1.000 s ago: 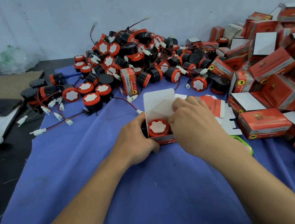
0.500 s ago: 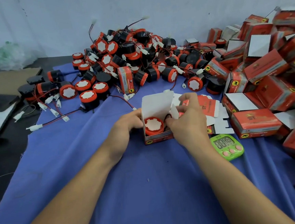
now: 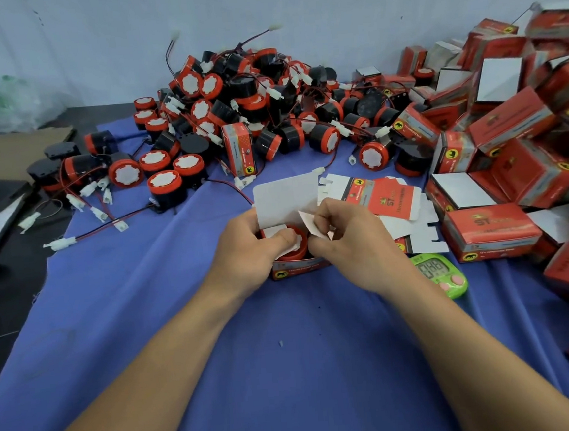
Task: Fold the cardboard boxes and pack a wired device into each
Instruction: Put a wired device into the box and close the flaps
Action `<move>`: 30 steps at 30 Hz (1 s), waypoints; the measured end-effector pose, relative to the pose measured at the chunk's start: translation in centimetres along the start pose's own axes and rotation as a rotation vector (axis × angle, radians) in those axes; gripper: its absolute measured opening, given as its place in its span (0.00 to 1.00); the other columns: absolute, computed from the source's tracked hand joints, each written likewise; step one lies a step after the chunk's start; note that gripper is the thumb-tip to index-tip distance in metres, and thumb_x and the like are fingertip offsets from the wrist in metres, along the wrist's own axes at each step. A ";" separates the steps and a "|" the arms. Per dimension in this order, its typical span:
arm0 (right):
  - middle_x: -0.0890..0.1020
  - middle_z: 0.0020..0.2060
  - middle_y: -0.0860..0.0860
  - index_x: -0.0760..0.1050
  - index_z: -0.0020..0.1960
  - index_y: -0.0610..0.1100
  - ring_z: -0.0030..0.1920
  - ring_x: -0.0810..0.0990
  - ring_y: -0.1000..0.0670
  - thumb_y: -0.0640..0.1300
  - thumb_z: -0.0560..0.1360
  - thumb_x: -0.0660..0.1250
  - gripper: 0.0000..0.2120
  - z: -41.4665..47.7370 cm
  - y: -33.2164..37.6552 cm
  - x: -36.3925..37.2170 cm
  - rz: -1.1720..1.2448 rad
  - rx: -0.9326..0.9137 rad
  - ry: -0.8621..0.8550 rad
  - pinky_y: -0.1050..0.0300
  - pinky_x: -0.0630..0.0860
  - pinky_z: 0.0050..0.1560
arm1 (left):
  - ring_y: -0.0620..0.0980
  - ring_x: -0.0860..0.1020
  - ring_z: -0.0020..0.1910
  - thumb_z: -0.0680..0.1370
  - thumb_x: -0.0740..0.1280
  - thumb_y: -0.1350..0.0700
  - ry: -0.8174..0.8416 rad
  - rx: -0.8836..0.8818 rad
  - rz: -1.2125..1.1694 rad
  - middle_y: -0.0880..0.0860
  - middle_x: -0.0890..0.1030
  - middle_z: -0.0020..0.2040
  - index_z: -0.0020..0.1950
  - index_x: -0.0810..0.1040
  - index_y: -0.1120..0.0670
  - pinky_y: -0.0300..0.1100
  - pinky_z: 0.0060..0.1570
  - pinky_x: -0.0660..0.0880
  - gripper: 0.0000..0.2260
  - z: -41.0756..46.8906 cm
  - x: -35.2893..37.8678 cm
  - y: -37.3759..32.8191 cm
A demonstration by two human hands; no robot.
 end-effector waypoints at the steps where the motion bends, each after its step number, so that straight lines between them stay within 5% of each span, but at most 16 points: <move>1: 0.77 0.34 0.53 0.69 0.41 0.47 0.32 0.68 0.54 0.41 0.72 0.71 0.10 -0.1 0.2 0.0 0.002 -0.018 0.028 0.55 0.66 0.35 | 0.47 0.86 0.53 0.70 0.72 0.52 0.001 0.000 -0.004 0.44 0.88 0.52 0.55 0.85 0.45 0.55 0.58 0.82 0.14 0.0 0.0 0.0; 4: 0.82 0.39 0.58 0.79 0.48 0.52 0.34 0.74 0.61 0.46 0.79 0.68 0.02 -0.5 0.7 0.1 0.117 -0.045 0.118 0.62 0.70 0.39 | 0.46 0.86 0.53 0.73 0.74 0.55 0.003 0.020 -0.014 0.44 0.88 0.53 0.56 0.85 0.44 0.54 0.58 0.82 0.13 0.2 -0.1 0.1; 6: 0.82 0.37 0.67 0.84 0.55 0.54 0.36 0.77 0.66 0.44 0.83 0.63 0.12 -0.5 0.6 0.1 0.160 -0.035 0.111 0.71 0.70 0.39 | 0.45 0.86 0.52 0.77 0.74 0.61 0.006 0.023 -0.022 0.44 0.88 0.52 0.55 0.85 0.44 0.52 0.57 0.82 0.13 0.2 -0.2 0.2; 12: 0.87 0.46 0.57 0.70 0.50 0.55 0.39 0.81 0.49 0.38 0.75 0.71 0.15 0.2 -2.1 0.0 0.332 0.195 -0.142 0.50 0.74 0.36 | 0.45 0.86 0.52 0.78 0.73 0.64 0.035 0.013 -0.076 0.45 0.88 0.53 0.57 0.84 0.45 0.45 0.54 0.82 0.14 0.2 -0.1 0.4; 16: 0.88 0.47 0.54 0.83 0.53 0.57 0.38 0.81 0.43 0.28 0.74 0.66 0.24 0.7 -0.6 0.4 0.398 0.043 -0.013 0.49 0.79 0.38 | 0.46 0.85 0.51 0.74 0.78 0.63 -0.102 0.124 -0.023 0.43 0.88 0.49 0.54 0.86 0.44 0.51 0.54 0.82 0.16 -0.2 -1.4 -0.6; 18: 0.88 0.44 0.55 0.87 0.46 0.53 0.40 0.83 0.51 0.27 0.74 0.68 0.22 0.9 -0.5 0.2 0.392 0.015 -0.022 0.60 0.77 0.37 | 0.46 0.84 0.48 0.72 0.80 0.62 -0.184 0.228 0.067 0.41 0.87 0.45 0.45 0.87 0.41 0.52 0.53 0.81 0.15 -0.5 -2.3 -1.4; 21: 0.87 0.51 0.54 0.89 0.46 0.48 0.48 0.85 0.58 0.28 0.76 0.69 0.17 1.0 -1.0 -0.1 0.393 0.086 0.017 0.67 0.75 0.35 | 0.49 0.84 0.47 0.73 0.79 0.63 -0.051 0.216 0.123 0.40 0.87 0.45 0.39 0.88 0.38 0.52 0.52 0.81 0.17 -0.1 -2.6 -1.7; 24: 0.84 0.60 0.56 0.89 0.49 0.47 0.53 0.83 0.63 0.24 0.75 0.59 0.25 0.4 -1.4 -0.1 0.349 0.122 0.145 0.66 0.72 0.33 | 0.43 0.82 0.59 0.68 0.70 0.64 0.160 0.123 0.109 0.41 0.87 0.51 0.45 0.90 0.45 0.45 0.60 0.79 0.16 0.1 -2.7 -1.1; 27: 0.81 0.64 0.60 0.87 0.53 0.56 0.61 0.79 0.64 0.37 0.74 0.65 0.19 -0.3 -0.6 -0.4 0.175 0.026 0.167 0.66 0.74 0.41 | 0.35 0.77 0.64 0.66 0.67 0.58 0.223 0.147 0.169 0.37 0.85 0.56 0.50 0.90 0.45 0.34 0.59 0.74 0.18 -0.5 -2.7 -1.3; 30: 0.78 0.64 0.67 0.81 0.58 0.65 0.46 0.82 0.55 0.56 0.63 0.75 0.23 -0.8 -0.1 -0.3 -0.049 -0.014 0.241 0.53 0.80 0.49 | 0.34 0.75 0.65 0.71 0.77 0.47 0.213 0.321 0.396 0.32 0.82 0.59 0.56 0.86 0.39 0.26 0.59 0.69 0.14 -1.6 -2.4 -2.3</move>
Point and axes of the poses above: each hand's wrist, its own z-axis towards the middle knuckle, its own x-axis out of the palm, y = z × x, the point moved 8 cm from there along z, towards the middle knuckle
